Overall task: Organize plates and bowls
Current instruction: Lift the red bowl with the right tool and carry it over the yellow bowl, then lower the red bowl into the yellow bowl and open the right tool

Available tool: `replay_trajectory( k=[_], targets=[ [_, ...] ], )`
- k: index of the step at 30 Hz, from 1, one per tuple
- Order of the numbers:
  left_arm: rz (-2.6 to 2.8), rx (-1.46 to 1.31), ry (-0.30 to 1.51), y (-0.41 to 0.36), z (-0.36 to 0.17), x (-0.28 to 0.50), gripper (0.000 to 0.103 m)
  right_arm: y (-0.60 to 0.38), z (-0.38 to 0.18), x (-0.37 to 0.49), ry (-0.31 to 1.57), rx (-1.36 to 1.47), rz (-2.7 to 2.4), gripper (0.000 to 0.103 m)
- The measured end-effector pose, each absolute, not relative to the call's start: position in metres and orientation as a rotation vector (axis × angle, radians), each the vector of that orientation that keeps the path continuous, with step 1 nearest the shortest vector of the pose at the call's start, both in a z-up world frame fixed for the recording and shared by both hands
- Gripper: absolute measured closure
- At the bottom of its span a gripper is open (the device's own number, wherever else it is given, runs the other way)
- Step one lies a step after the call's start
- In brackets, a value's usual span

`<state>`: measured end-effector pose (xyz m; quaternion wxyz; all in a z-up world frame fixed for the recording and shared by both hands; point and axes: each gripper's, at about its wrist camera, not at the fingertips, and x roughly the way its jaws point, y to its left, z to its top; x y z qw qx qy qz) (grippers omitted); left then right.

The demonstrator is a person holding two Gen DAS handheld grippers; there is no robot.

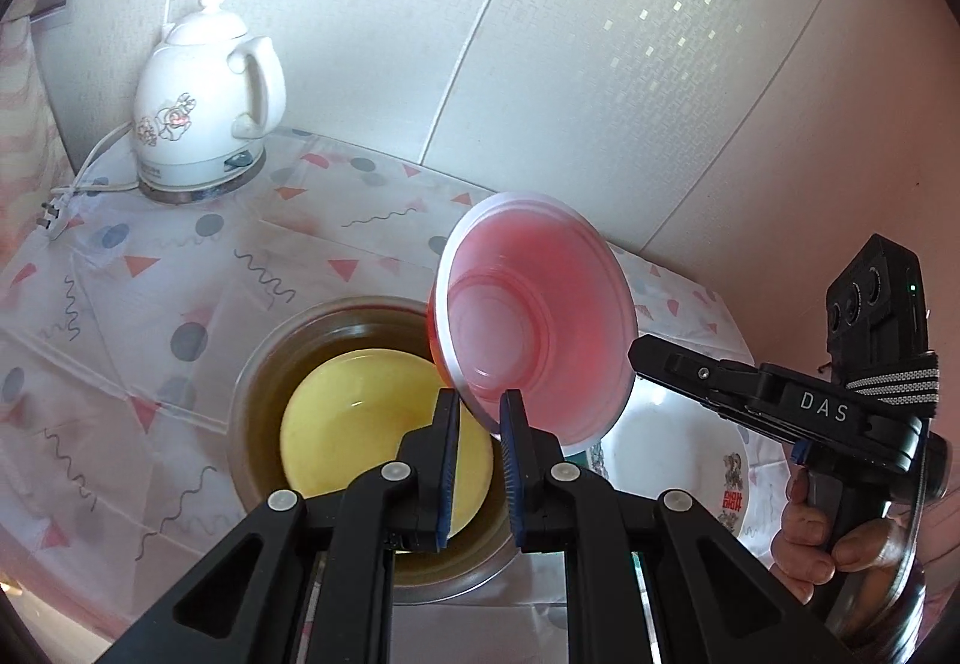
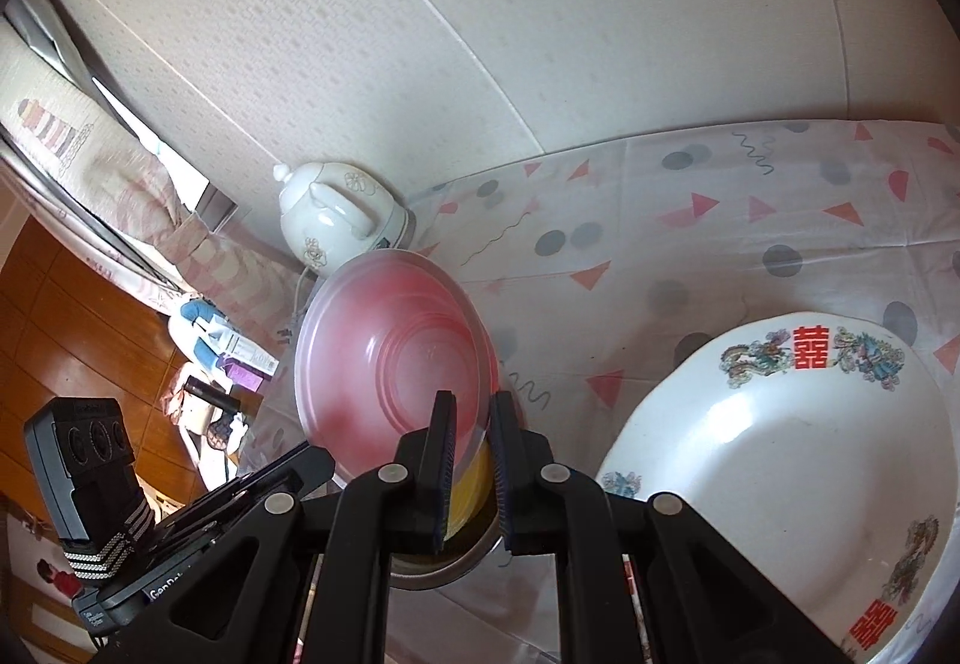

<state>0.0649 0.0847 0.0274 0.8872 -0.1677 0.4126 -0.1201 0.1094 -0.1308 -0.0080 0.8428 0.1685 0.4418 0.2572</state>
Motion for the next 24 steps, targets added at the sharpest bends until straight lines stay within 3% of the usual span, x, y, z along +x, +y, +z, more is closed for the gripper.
replay_trajectory(
  k=[24],
  targets=[
    [-0.144,-0.406,0.937,0.128,-0.004,0.032,0.089,-0.08,-0.04,0.093,1.076,0.273,0.63,0.092]
  ],
)
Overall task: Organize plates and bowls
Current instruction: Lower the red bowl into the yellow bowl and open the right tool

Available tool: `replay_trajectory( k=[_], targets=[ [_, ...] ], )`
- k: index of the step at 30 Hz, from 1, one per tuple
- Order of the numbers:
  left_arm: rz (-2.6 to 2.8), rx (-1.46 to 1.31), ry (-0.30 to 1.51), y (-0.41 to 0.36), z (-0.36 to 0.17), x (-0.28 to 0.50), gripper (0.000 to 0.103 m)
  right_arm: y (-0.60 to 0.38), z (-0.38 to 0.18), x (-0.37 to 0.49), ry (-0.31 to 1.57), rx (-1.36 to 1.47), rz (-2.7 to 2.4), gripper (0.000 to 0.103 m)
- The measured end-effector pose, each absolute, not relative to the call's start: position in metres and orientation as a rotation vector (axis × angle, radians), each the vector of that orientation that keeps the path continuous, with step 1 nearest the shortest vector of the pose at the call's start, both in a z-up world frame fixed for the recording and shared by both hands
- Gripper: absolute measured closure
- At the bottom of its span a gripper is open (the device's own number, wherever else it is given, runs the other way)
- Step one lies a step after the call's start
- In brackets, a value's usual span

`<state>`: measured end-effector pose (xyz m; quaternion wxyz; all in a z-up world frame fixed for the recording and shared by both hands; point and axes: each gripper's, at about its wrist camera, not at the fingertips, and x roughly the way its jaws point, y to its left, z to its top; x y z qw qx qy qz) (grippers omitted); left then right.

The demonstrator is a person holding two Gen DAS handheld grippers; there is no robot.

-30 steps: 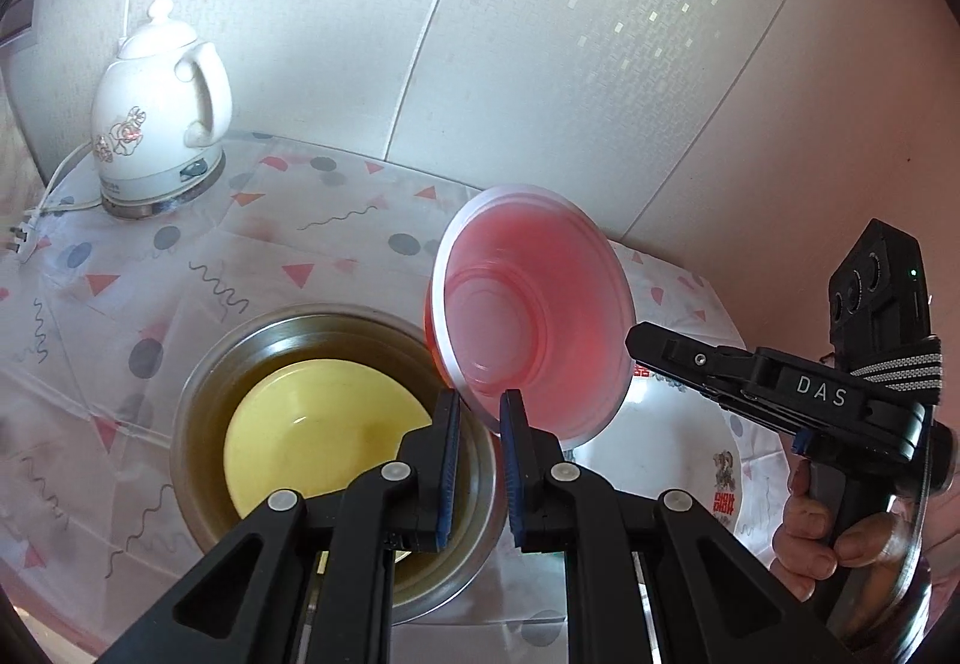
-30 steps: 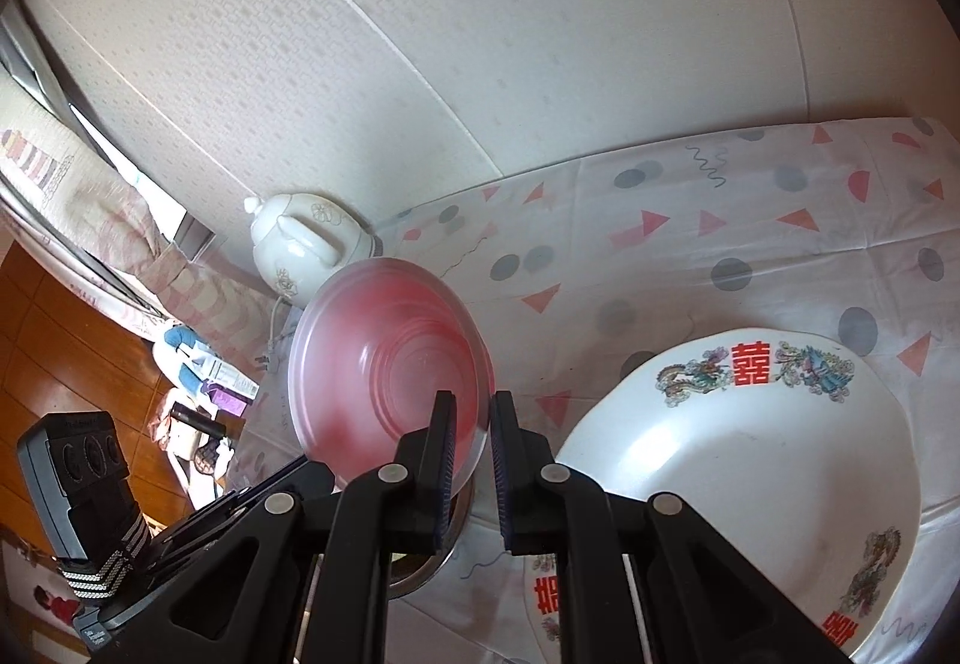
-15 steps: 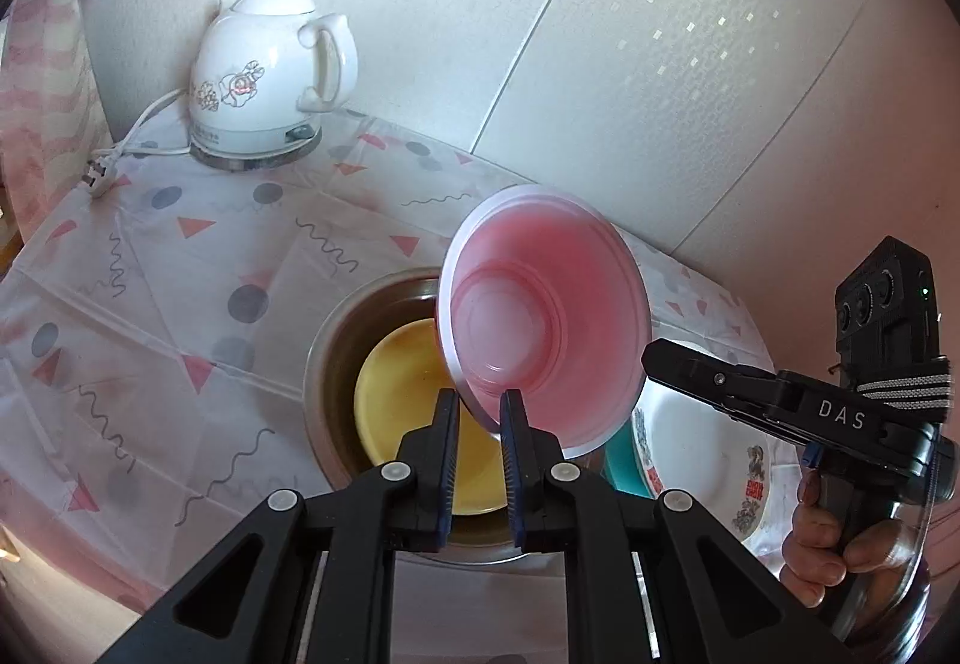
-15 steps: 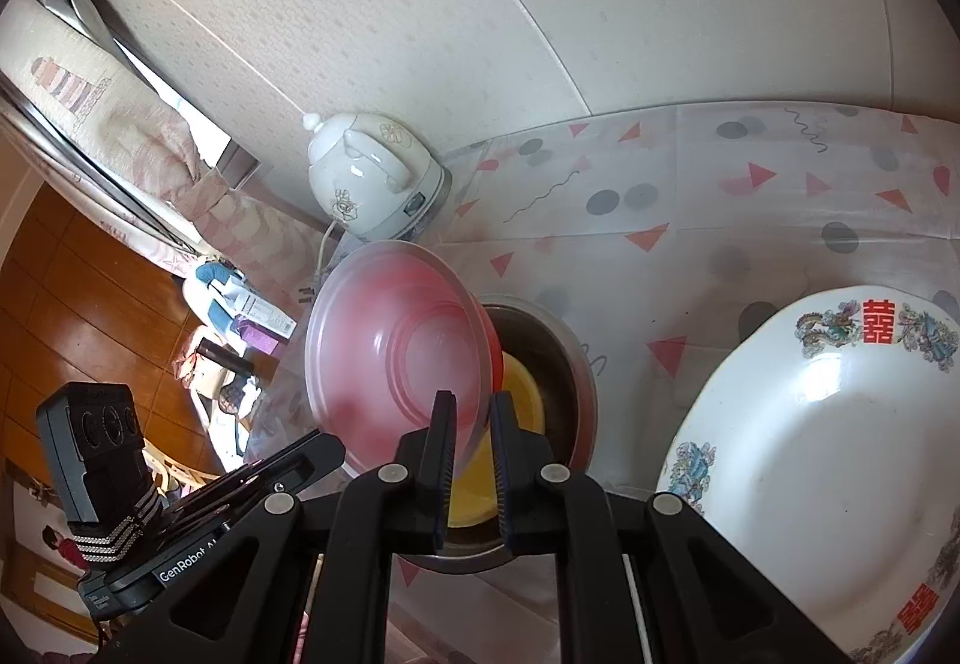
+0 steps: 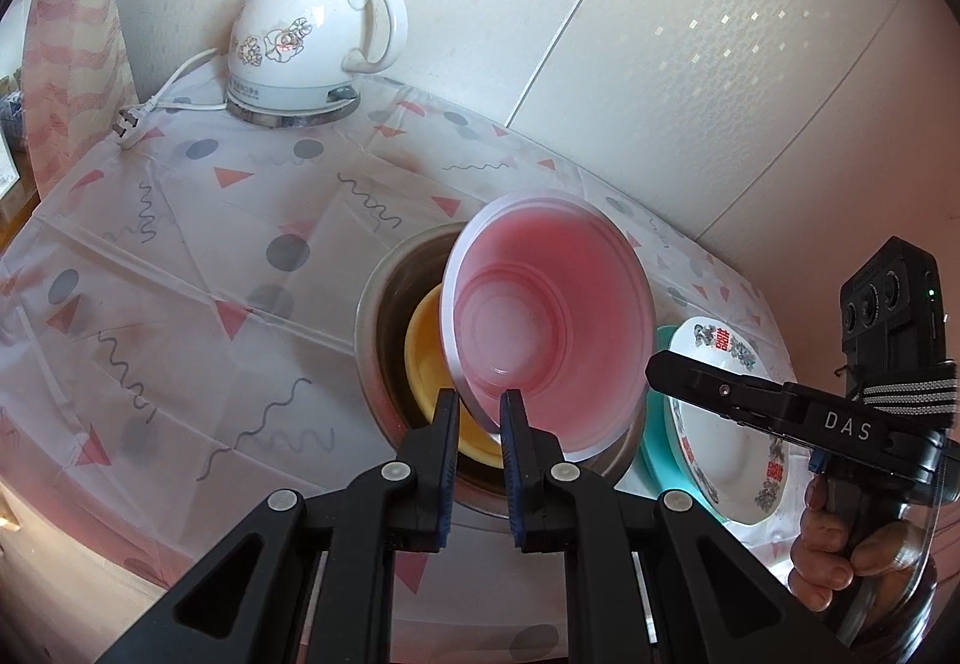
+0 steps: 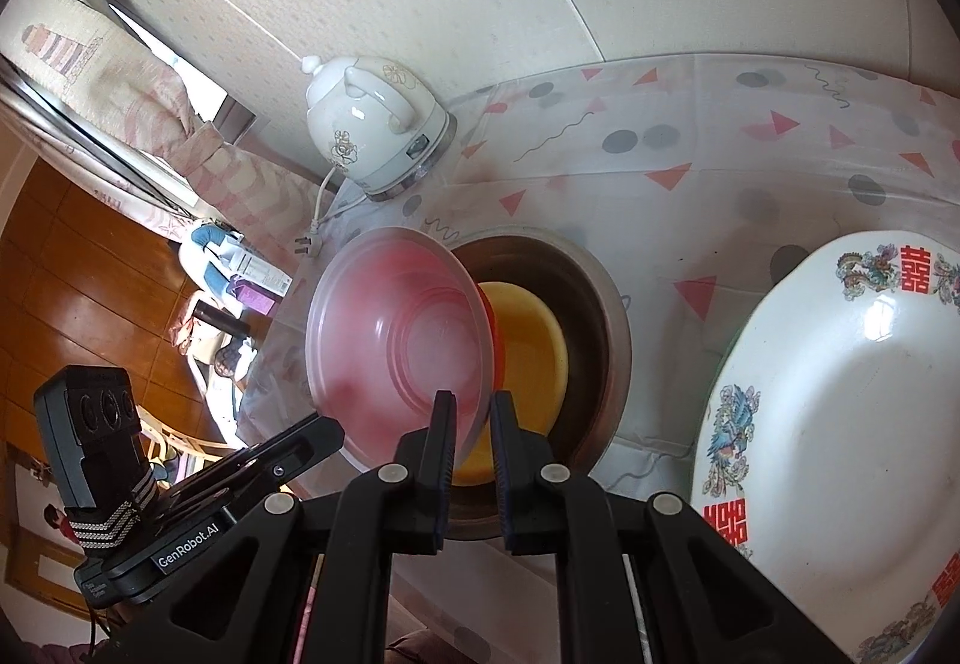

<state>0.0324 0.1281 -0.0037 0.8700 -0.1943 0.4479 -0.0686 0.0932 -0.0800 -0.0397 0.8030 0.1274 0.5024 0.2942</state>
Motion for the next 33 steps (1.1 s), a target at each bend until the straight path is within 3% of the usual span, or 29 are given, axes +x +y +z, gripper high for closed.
replay_trajectory(
  k=[33],
  targets=[
    [-0.134,-0.407,1.038,0.126,-0.028,0.056,0.089,-0.063,-0.058,0.1,1.123,0.107,0.532,0.088]
  ],
)
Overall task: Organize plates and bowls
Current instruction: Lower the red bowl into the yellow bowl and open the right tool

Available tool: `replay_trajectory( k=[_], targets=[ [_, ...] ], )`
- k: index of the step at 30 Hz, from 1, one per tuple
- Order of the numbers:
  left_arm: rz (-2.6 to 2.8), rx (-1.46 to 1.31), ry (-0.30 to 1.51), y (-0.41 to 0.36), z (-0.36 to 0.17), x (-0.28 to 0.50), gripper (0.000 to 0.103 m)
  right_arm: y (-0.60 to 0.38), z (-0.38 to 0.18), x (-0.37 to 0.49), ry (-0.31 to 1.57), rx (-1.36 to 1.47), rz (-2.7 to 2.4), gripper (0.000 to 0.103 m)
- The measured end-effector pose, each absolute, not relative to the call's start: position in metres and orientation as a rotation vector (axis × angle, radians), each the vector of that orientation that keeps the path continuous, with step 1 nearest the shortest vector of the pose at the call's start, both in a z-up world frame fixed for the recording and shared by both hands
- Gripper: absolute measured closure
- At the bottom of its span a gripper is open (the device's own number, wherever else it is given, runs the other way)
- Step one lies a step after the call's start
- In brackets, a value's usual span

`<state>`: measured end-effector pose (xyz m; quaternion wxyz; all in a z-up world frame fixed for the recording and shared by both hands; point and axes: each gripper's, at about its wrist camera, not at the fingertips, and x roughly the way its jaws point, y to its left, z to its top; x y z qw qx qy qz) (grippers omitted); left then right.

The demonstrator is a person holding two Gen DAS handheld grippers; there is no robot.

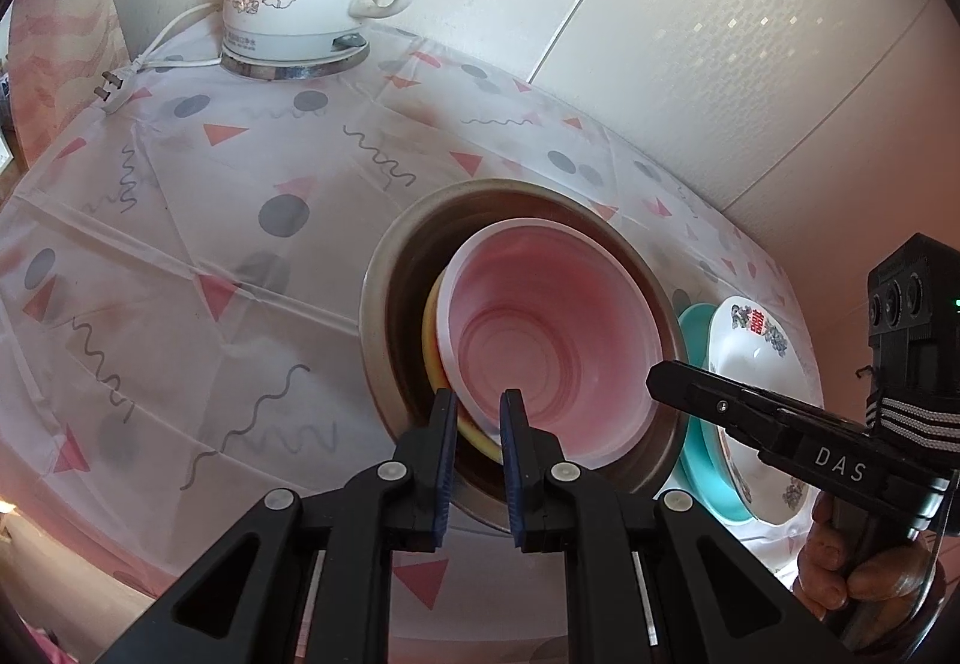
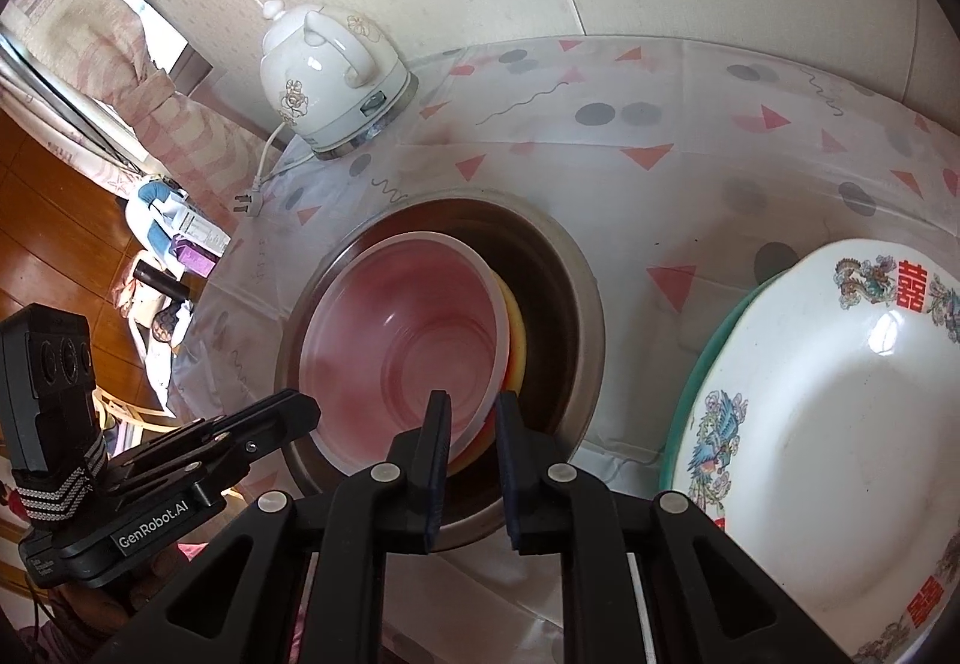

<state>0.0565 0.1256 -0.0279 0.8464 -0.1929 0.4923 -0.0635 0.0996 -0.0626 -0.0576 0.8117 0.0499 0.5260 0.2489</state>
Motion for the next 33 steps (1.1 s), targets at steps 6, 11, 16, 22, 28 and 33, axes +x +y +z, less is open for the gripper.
replay_trajectory(
  k=[6,11,16,22,28,33],
  targets=[
    [-0.13,-0.392,1.04,0.124,-0.029,0.061,0.089,-0.059,-0.061,0.101,1.108,0.052,0.514,0.09],
    [-0.119,-0.358,1.028,0.119,-0.029,0.065,0.087,-0.058,-0.06,0.104,1.095,0.034,0.503,0.09],
    [-0.099,-0.321,1.022,0.116,-0.031,0.068,0.086,-0.056,-0.061,0.107,1.097,0.027,0.507,0.09],
    [-0.089,-0.302,1.017,0.114,-0.032,0.067,0.085,-0.057,-0.064,0.107,1.103,0.039,0.518,0.09],
    [-0.072,-0.272,1.01,0.11,-0.03,0.065,0.085,-0.06,-0.065,0.108,1.112,0.078,0.511,0.09],
    [-0.065,-0.252,1.0,0.107,-0.029,0.063,0.085,-0.062,-0.066,0.107,1.114,0.086,0.507,0.089]
  ],
)
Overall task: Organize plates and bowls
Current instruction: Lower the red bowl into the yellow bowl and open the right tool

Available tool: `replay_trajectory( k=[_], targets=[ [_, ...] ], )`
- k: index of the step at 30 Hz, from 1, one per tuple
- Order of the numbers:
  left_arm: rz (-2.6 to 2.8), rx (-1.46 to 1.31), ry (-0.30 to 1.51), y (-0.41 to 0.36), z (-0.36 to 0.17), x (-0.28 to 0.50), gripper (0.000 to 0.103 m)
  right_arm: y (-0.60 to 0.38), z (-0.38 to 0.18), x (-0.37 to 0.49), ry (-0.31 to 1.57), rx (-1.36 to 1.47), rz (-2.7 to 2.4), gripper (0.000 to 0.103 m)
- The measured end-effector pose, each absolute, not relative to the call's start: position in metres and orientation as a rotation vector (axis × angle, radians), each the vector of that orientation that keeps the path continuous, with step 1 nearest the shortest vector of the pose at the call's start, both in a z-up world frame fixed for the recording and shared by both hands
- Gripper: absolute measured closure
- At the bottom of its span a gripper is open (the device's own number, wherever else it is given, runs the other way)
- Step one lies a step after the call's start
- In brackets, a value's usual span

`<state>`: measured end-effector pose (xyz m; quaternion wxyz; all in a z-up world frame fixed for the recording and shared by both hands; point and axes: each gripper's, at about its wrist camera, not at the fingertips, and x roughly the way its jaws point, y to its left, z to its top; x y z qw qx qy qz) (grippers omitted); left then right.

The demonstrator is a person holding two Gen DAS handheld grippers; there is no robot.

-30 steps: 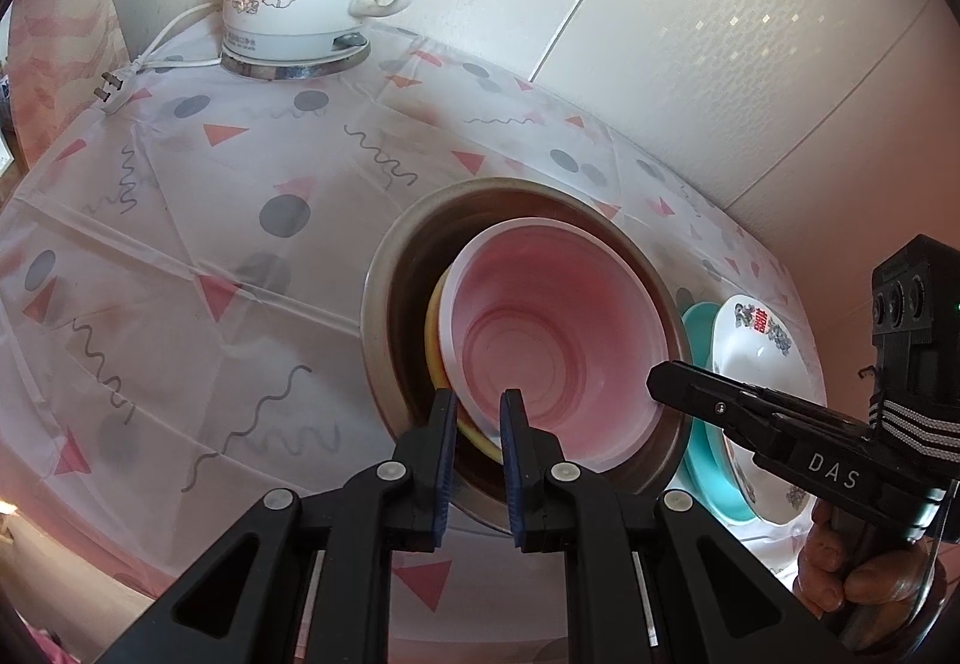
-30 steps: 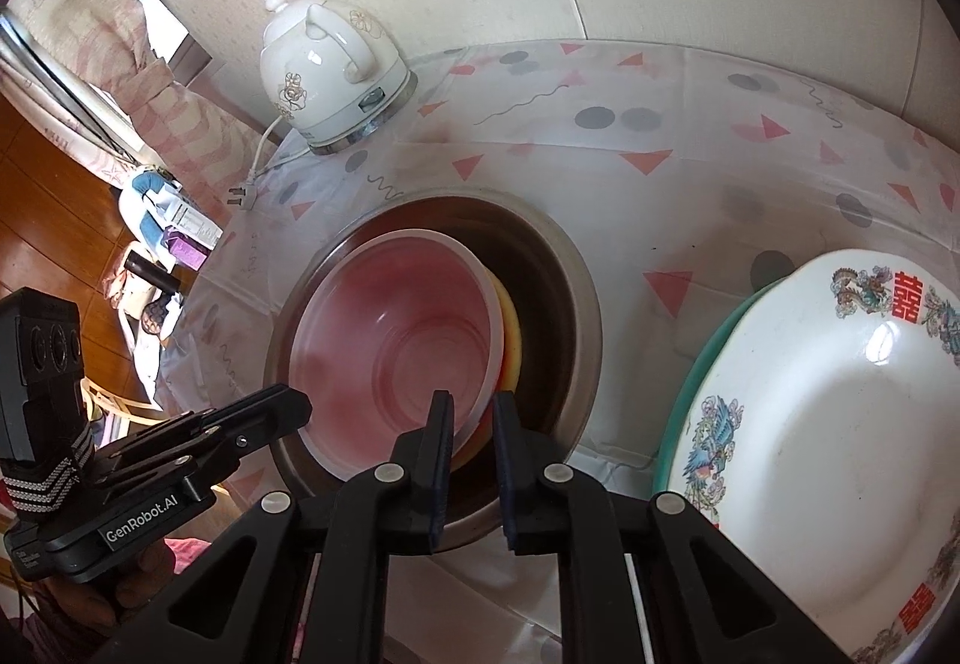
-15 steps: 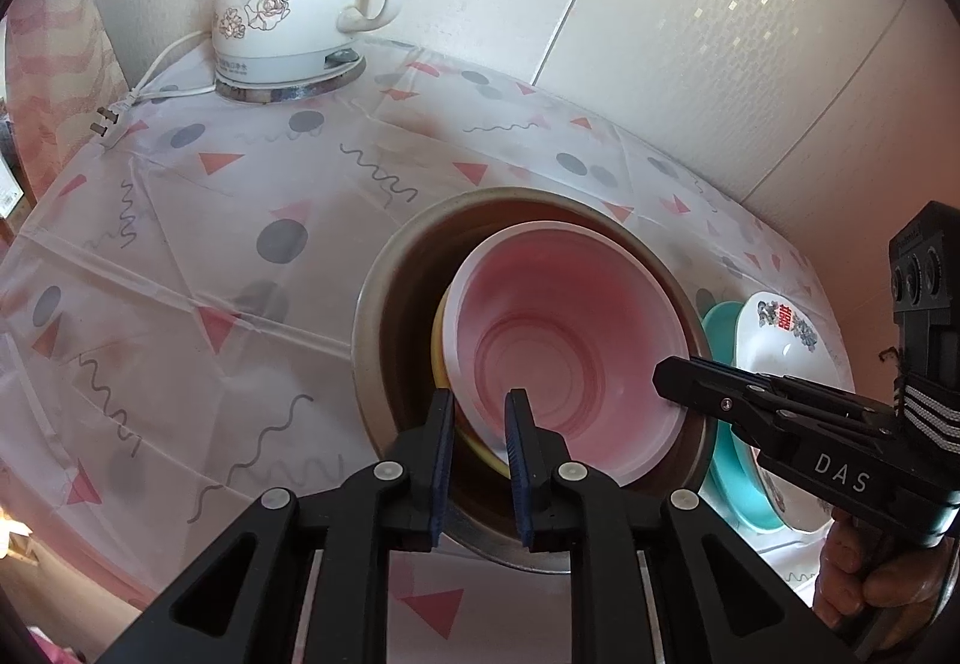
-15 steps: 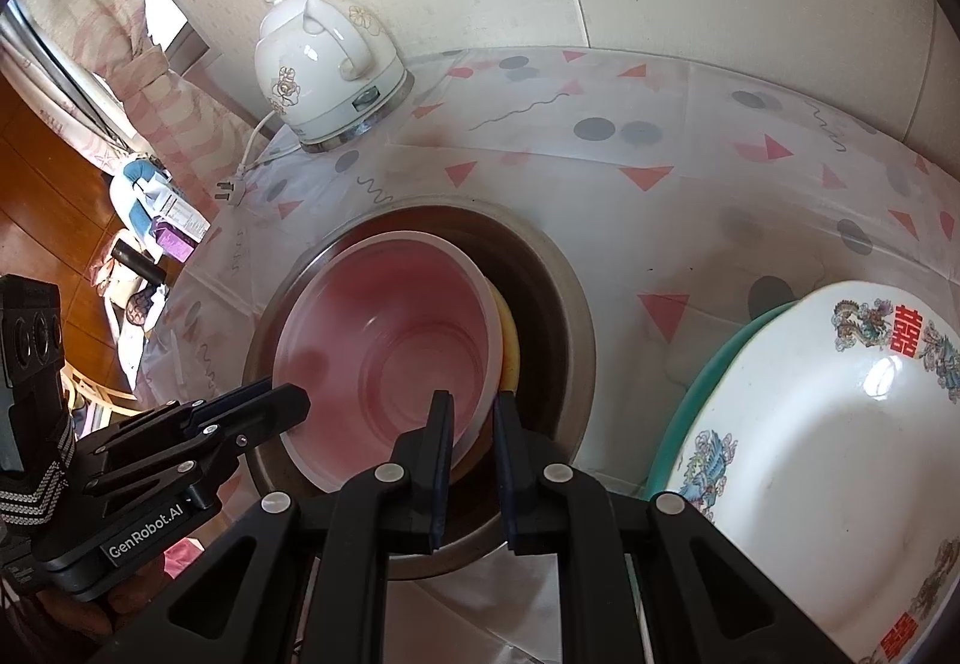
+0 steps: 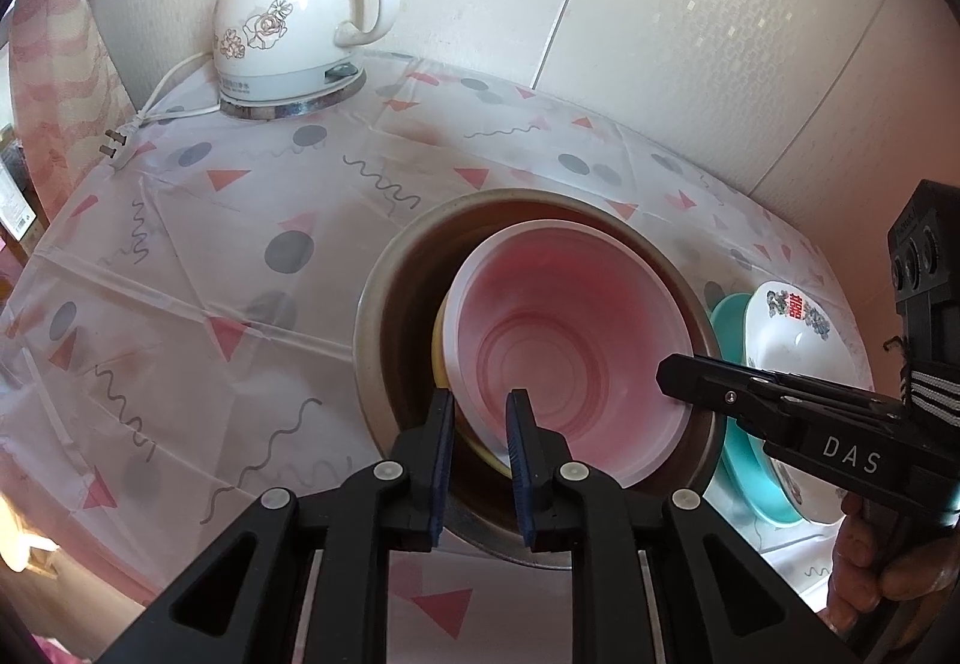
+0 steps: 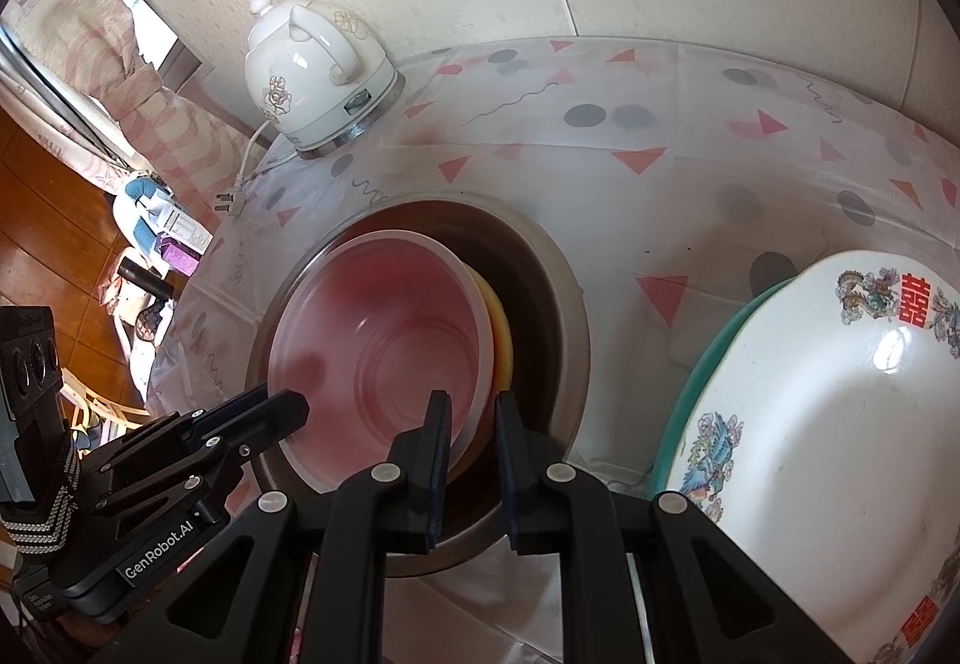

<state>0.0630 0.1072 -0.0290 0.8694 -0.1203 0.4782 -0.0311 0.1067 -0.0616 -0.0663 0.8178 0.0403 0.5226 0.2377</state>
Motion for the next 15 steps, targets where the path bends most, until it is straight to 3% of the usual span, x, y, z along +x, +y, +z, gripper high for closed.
replay_trajectory(
  k=[15],
  targets=[
    [-0.054,-0.239,0.987,0.1076,-0.0247,0.058,0.085,-0.0682,-0.0624,0.0999,1.094,0.103,0.51,0.089]
  ],
)
